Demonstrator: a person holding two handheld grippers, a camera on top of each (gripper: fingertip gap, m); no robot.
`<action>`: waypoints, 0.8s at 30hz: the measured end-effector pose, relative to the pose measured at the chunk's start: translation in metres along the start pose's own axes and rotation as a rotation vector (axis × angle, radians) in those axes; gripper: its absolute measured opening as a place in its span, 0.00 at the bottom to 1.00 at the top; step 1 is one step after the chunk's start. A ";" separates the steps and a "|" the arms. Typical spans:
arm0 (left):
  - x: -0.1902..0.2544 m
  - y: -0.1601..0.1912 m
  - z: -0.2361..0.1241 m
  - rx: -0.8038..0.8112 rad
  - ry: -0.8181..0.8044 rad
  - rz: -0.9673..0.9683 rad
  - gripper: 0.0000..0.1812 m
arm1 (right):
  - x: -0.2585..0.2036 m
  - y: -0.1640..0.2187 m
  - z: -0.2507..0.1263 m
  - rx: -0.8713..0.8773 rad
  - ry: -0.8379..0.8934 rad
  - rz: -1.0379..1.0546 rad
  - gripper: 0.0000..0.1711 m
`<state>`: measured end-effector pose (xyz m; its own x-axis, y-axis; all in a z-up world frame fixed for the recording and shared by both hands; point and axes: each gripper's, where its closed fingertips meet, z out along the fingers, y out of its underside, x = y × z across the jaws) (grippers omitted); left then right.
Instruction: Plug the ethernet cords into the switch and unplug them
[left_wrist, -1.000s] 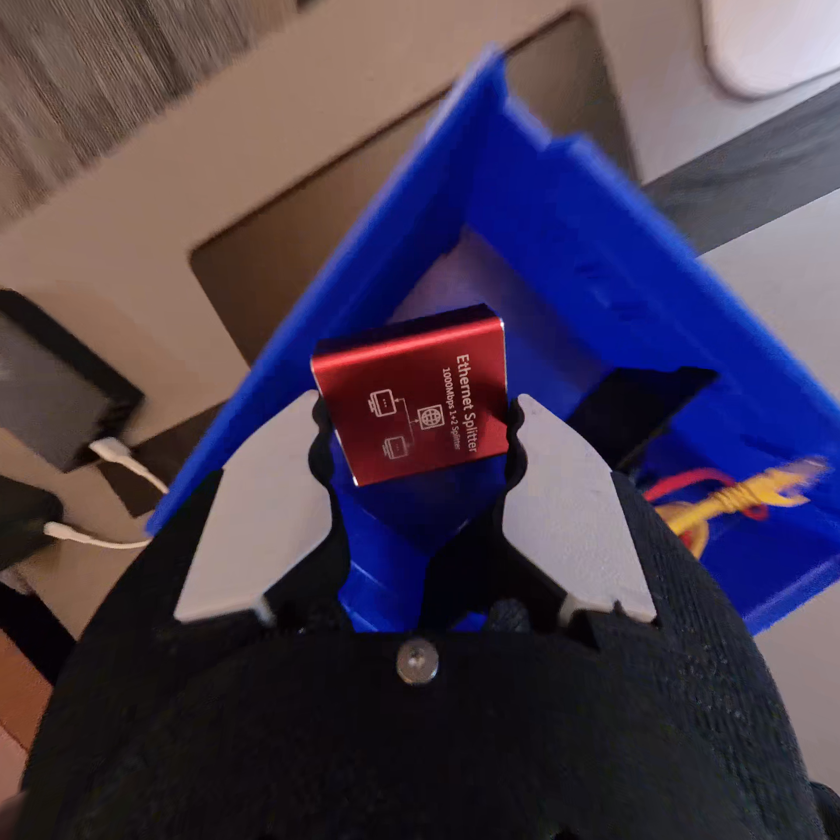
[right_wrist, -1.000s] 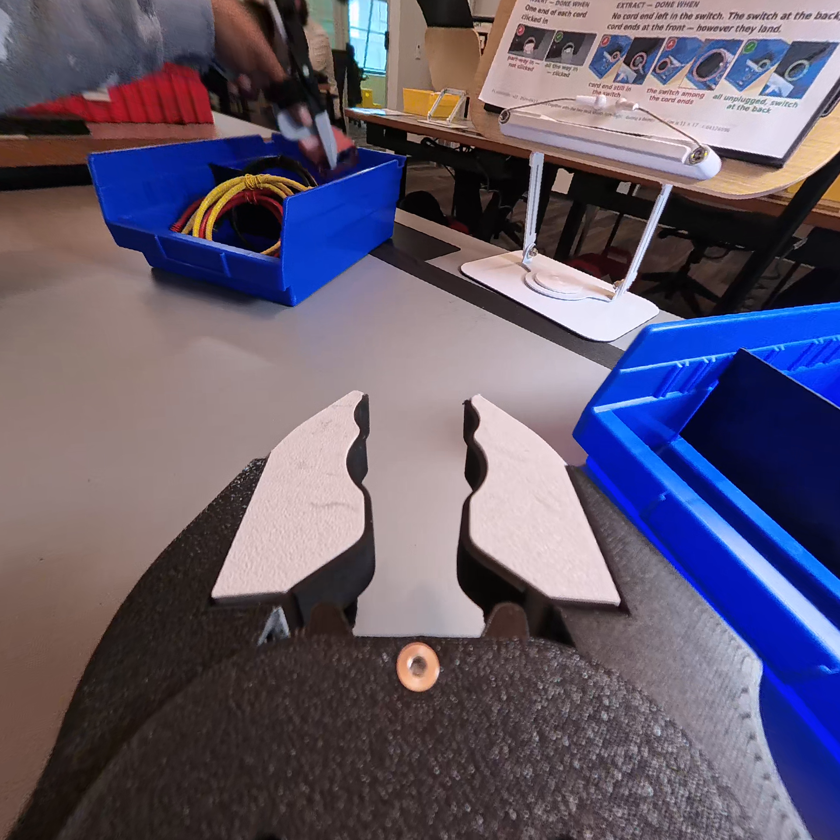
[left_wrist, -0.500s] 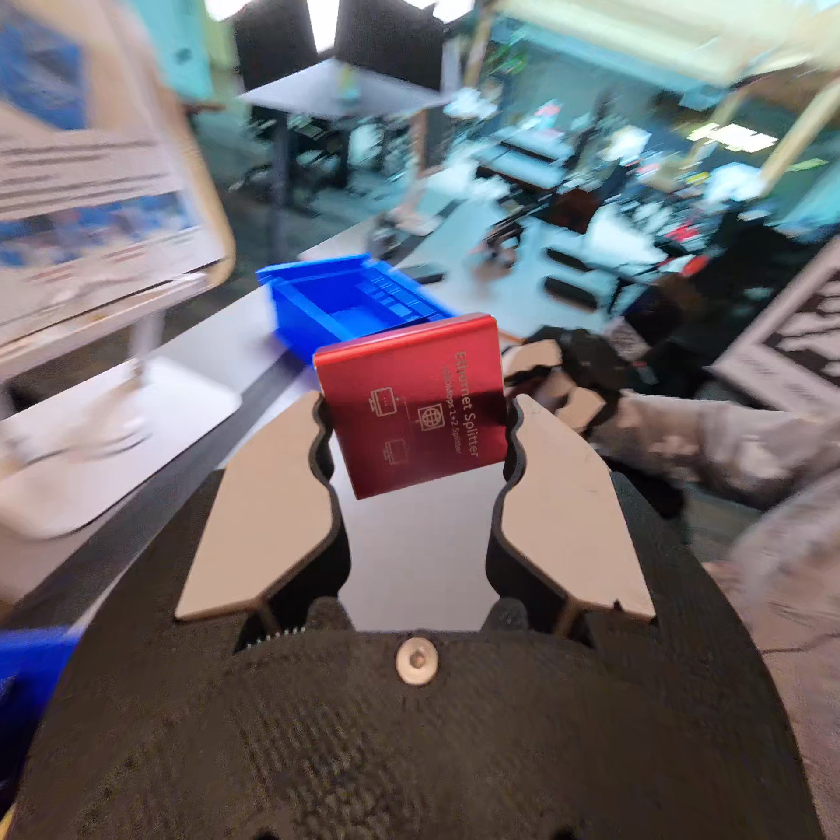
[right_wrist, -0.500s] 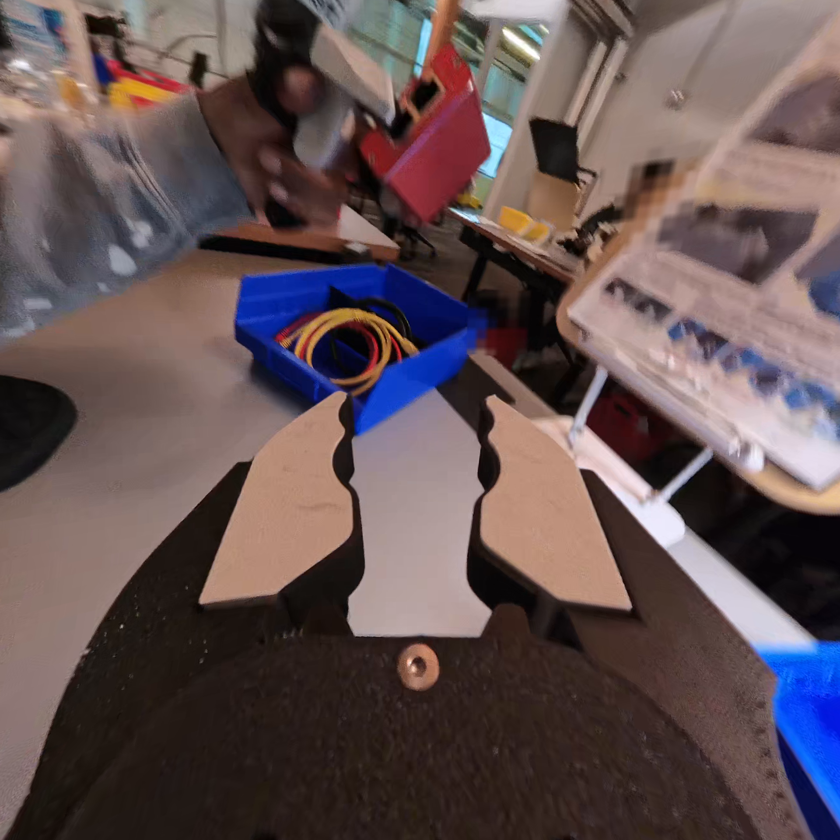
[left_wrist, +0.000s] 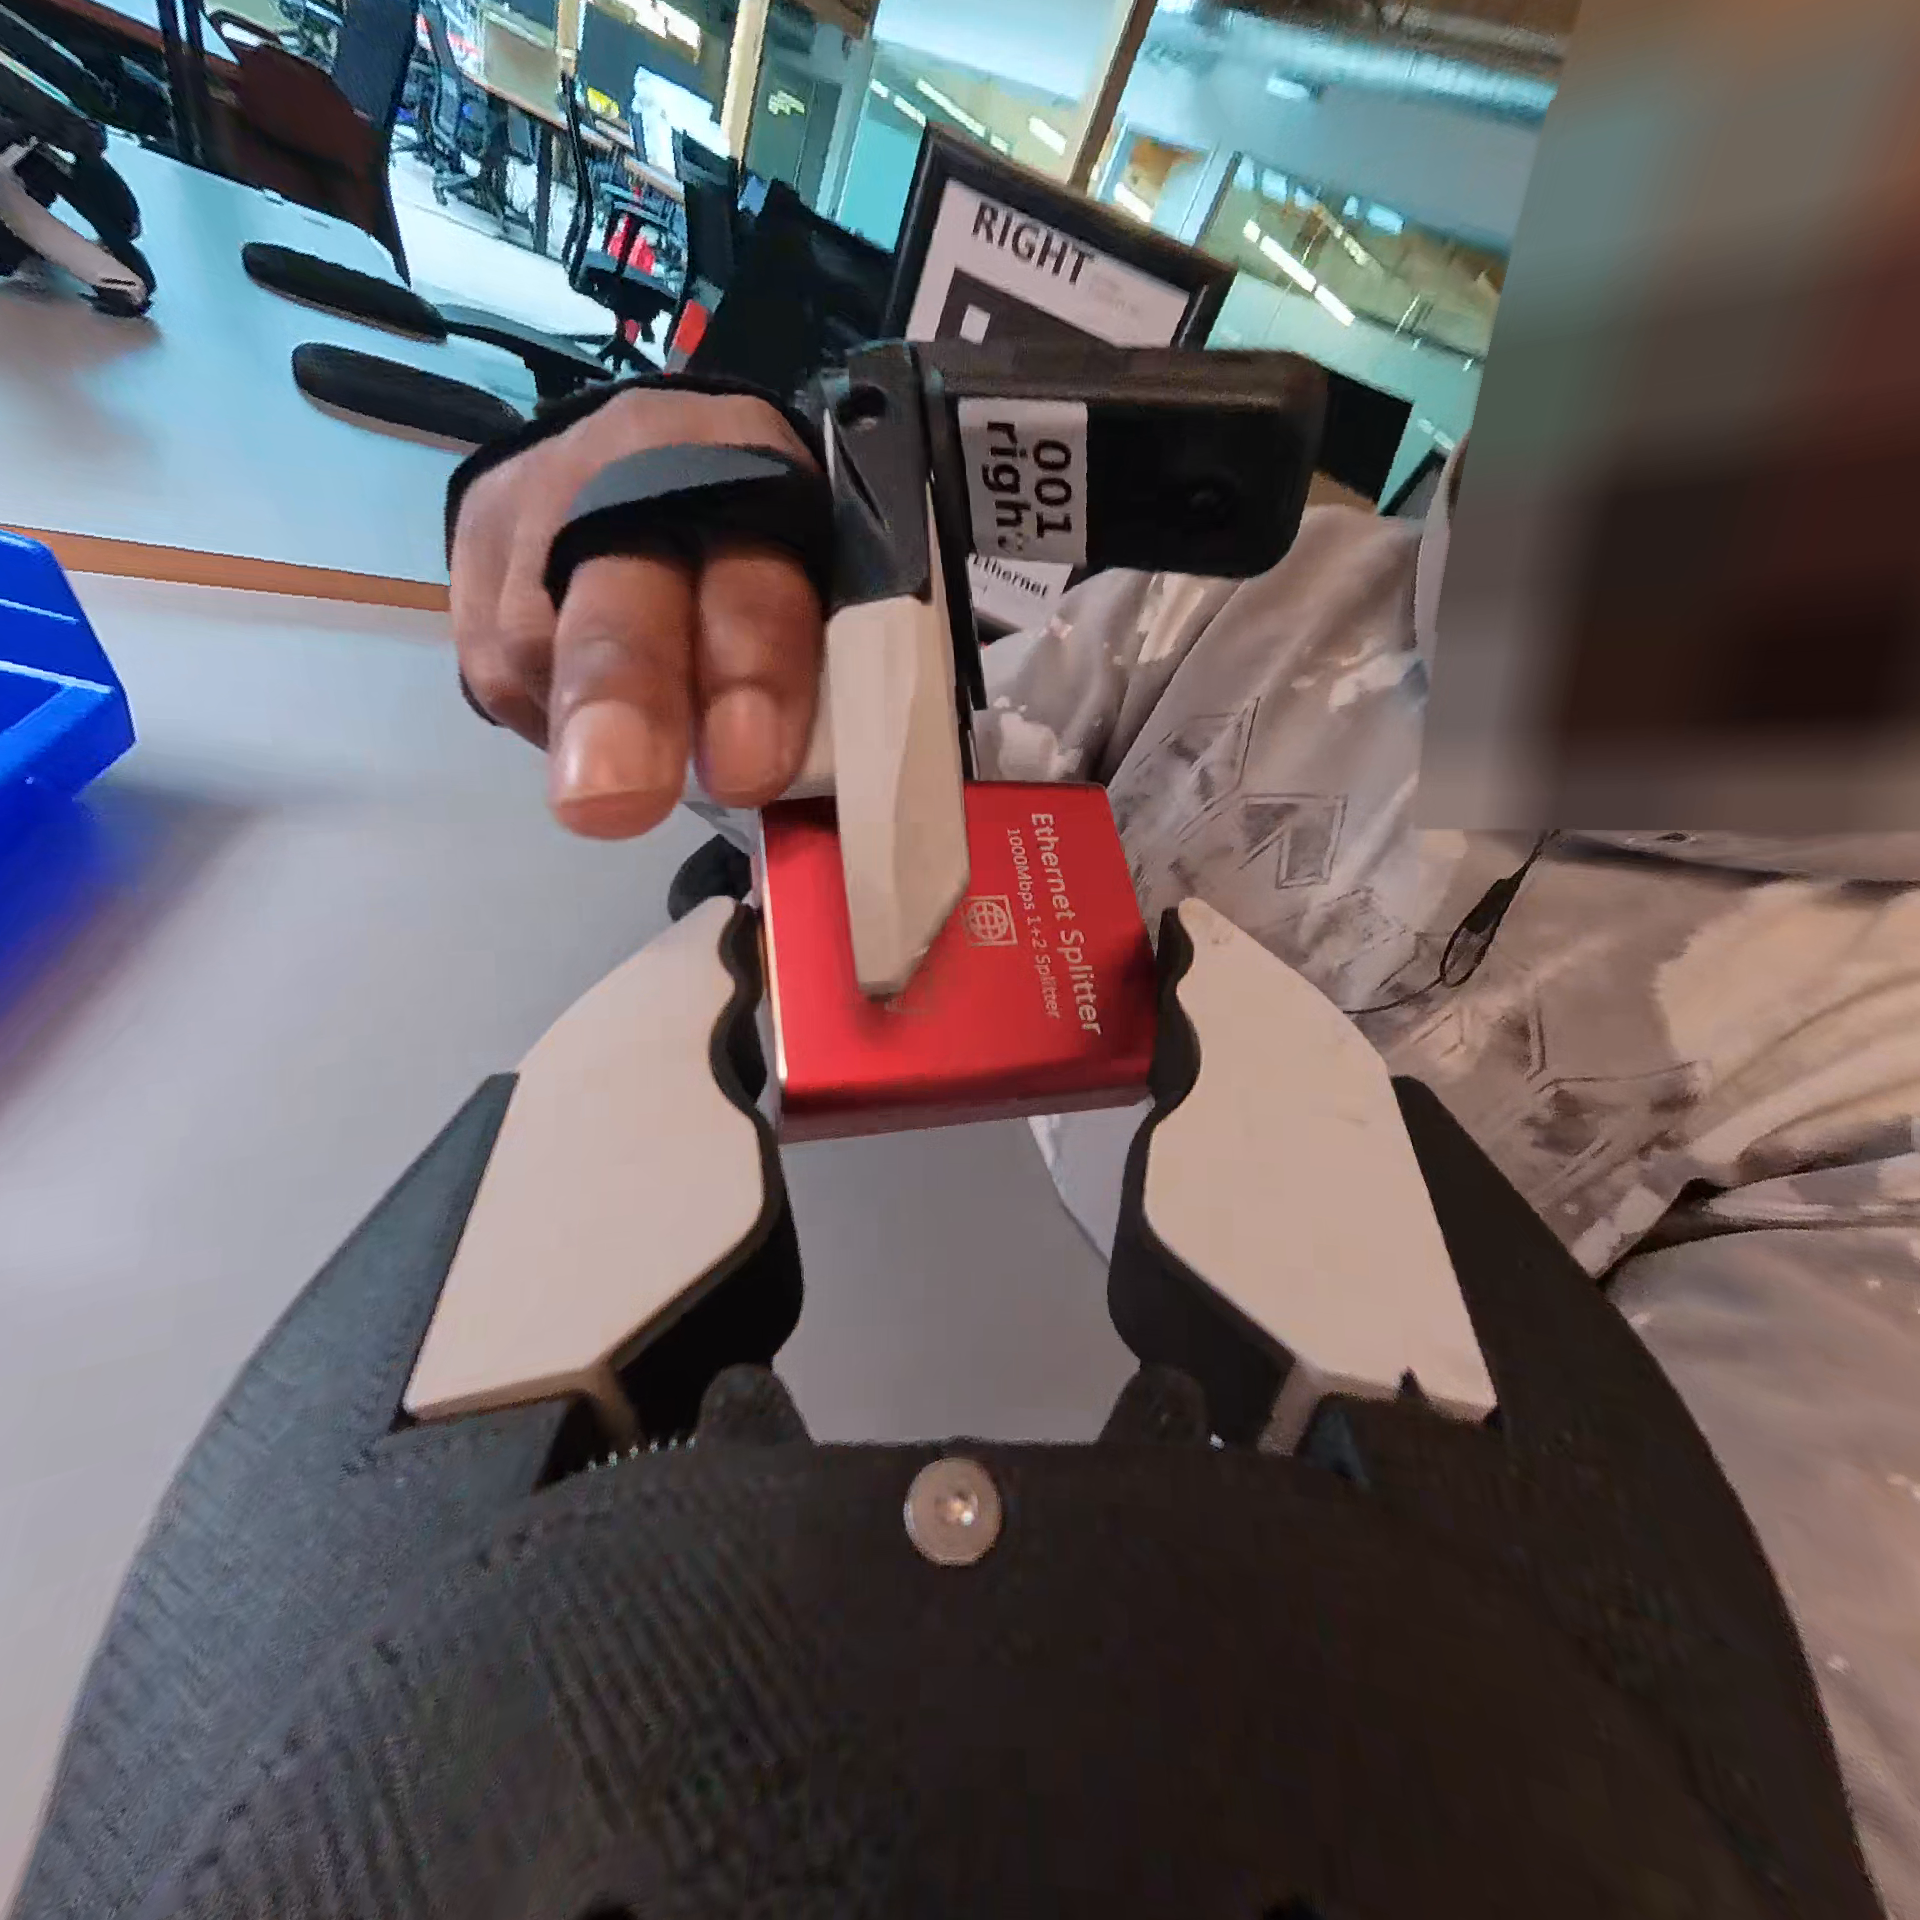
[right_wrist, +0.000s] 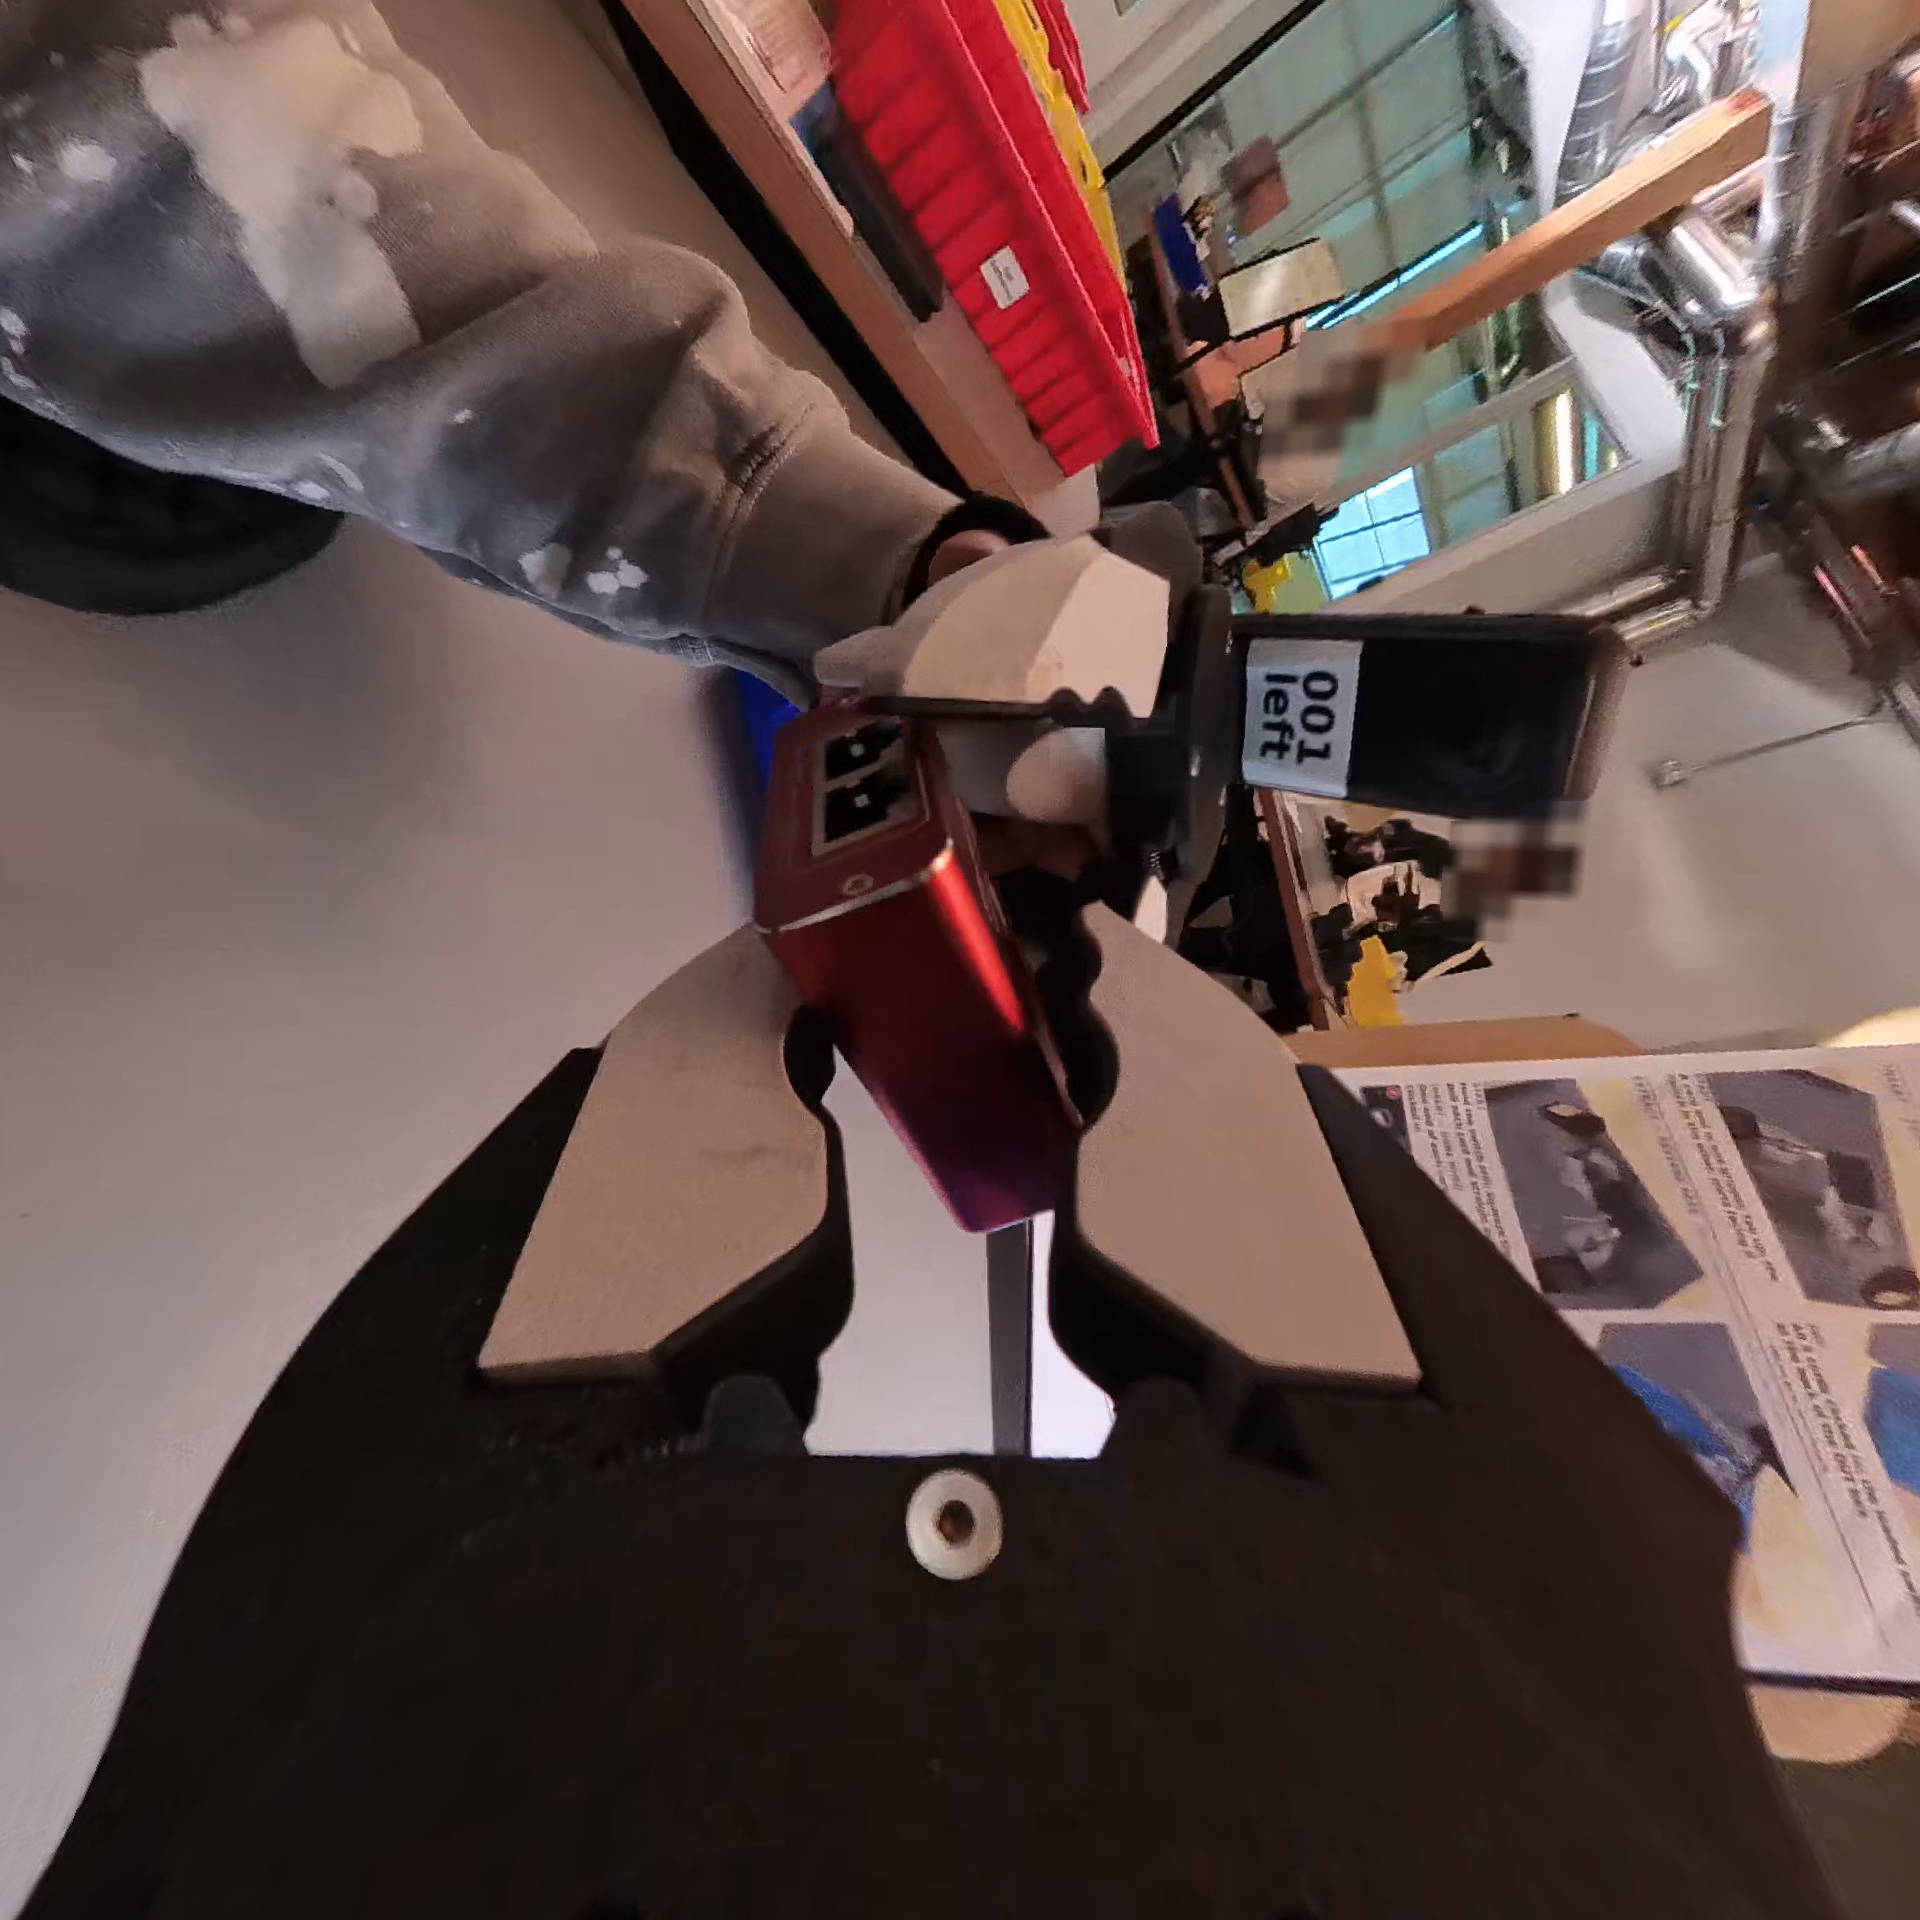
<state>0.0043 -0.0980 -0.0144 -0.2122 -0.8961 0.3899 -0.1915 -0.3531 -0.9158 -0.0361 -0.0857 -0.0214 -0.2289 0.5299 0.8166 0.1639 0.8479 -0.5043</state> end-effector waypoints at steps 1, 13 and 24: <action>-0.002 -0.001 -0.001 0.015 0.000 -0.011 0.40 | 0.000 0.002 0.000 -0.008 -0.005 0.001 0.23; -0.030 -0.046 -0.047 0.113 -0.639 0.265 0.29 | 0.031 0.052 -0.015 -0.074 0.041 0.412 0.17; -0.050 -0.032 -0.023 -0.165 -0.851 0.442 0.17 | 0.029 0.047 -0.018 -0.008 -0.005 0.515 0.16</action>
<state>-0.0007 -0.0359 -0.0024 0.4542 -0.8564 -0.2456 -0.4071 0.0457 -0.9123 -0.0177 -0.0313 -0.0164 -0.1212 0.8788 0.4615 0.2639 0.4767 -0.8385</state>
